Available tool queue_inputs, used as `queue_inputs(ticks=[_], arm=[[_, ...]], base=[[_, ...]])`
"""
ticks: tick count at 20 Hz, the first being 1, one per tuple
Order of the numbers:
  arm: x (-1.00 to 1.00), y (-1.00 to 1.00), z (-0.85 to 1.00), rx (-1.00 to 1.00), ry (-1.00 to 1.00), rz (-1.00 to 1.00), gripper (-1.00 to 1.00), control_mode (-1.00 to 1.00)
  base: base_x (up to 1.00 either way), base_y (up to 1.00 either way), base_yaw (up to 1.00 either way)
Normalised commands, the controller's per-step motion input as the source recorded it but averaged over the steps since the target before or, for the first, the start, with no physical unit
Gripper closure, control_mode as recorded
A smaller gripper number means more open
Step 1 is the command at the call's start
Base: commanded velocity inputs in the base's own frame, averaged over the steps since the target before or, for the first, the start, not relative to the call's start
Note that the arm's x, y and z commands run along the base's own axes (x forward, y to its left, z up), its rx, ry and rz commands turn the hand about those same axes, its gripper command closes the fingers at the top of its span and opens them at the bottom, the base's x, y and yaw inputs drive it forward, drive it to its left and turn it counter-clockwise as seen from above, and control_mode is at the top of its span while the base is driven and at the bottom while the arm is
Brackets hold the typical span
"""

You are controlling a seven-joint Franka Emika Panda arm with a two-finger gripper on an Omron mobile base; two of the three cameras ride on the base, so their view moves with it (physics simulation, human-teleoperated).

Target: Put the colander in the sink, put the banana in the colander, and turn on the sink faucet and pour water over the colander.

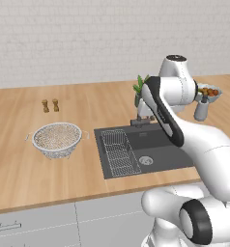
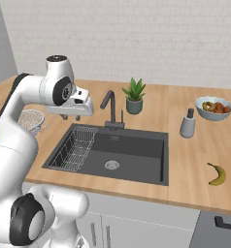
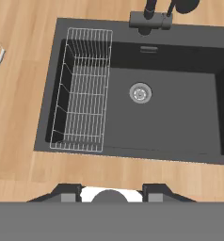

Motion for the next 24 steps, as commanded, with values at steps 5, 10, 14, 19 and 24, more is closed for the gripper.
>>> queue_inputs(ticks=[5,10,14,19,24], arm=[[-0.19,0.08,-0.01,0.00,0.00,0.00,-1.00,-1.00],[-0.45,0.62,-0.16,-0.04,0.00,0.04,-1.00,-1.00],[-0.08,0.83,-0.10,-0.06,0.06,0.00,-1.00,-1.00],[0.00,0.91,-0.04,-0.02,0.01,-0.01,-1.00,-1.00],[0.06,0.85,-0.06,0.00,0.00,-0.08,-1.00,-1.00]], base=[[0.00,0.00,0.00],[0.00,0.00,0.00],[0.00,0.00,0.00],[0.00,0.00,0.00],[0.00,0.00,0.00]])
